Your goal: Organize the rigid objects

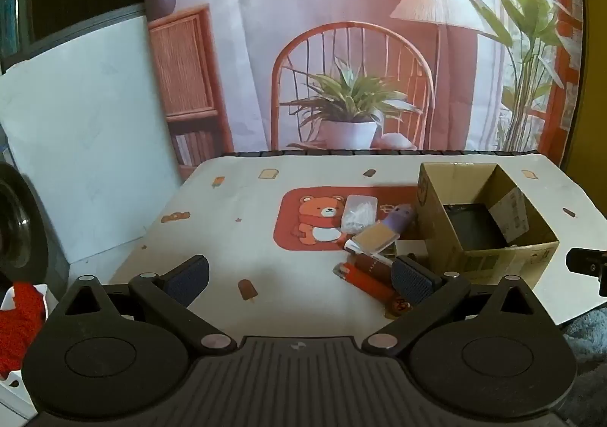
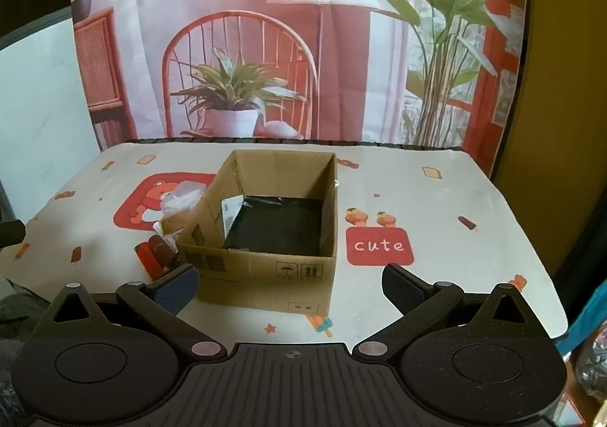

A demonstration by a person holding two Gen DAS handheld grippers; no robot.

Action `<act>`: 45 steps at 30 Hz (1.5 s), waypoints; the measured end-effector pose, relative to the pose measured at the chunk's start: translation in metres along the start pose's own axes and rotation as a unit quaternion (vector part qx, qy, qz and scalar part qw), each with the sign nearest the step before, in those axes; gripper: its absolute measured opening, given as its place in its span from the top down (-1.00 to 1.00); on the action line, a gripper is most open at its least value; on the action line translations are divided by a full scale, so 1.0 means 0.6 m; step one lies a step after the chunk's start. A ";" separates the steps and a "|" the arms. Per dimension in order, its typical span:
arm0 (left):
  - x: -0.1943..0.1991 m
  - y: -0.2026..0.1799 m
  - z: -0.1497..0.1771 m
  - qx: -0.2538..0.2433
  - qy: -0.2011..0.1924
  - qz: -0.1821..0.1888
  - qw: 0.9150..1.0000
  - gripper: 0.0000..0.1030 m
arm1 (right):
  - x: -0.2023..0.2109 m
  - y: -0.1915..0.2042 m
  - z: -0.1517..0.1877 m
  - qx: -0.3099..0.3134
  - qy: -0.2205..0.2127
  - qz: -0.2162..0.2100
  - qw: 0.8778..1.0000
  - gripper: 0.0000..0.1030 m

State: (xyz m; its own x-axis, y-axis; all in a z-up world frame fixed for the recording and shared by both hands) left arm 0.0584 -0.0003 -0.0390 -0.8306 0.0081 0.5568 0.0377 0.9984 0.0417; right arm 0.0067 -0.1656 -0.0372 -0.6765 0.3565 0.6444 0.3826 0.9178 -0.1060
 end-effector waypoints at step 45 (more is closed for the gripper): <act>-0.015 -0.001 0.009 0.005 0.025 -0.009 1.000 -1.00 | -0.012 0.005 0.010 -0.005 0.017 -0.007 1.000 -0.99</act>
State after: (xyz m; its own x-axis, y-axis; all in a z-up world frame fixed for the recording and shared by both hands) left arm 0.0628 -0.0008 -0.0486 -0.8019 -0.0128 0.5973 0.0168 0.9989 0.0441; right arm 0.0089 -0.1644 -0.0469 -0.6603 0.3376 0.6709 0.3792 0.9209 -0.0902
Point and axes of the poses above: each gripper's, at about its wrist camera, not at the fingertips, and x roughly against the way its jaws point, y to its left, z to its underside, the point moved 7 cm from there along -x, roughly the way its jaws point, and after that the axes turned 5 degrees about x, right-handed, at the moved point
